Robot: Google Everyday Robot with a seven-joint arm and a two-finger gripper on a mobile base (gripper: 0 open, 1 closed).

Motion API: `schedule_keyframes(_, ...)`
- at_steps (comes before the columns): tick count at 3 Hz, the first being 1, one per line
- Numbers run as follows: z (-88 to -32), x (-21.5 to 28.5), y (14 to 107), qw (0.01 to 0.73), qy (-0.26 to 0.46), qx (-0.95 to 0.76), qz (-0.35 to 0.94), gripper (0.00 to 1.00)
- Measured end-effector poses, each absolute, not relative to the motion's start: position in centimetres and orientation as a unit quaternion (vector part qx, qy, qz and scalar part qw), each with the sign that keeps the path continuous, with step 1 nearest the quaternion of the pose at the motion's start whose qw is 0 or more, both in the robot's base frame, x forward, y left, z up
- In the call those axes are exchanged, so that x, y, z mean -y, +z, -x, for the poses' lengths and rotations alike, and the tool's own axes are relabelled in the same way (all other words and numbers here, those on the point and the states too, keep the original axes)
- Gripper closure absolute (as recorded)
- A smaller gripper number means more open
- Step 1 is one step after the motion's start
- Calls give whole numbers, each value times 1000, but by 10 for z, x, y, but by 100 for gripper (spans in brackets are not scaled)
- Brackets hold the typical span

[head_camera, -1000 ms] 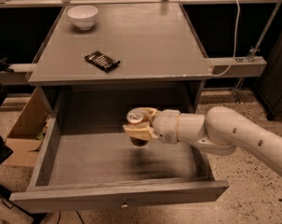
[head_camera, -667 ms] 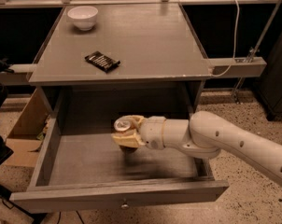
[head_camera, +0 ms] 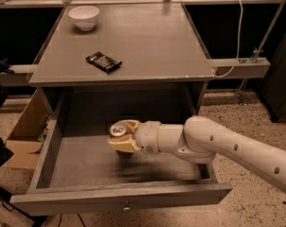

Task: Place orange can into top drawer

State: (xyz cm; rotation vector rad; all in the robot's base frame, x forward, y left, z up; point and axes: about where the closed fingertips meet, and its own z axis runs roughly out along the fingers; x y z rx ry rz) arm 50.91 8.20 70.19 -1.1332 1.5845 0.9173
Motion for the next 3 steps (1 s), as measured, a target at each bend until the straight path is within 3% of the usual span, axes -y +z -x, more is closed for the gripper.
schedule_keyframes(1, -509, -82, 702, 474, 375, -648, 463, 51)
schedule_keyframes(3, -509, -82, 702, 474, 375, -648, 463, 5)
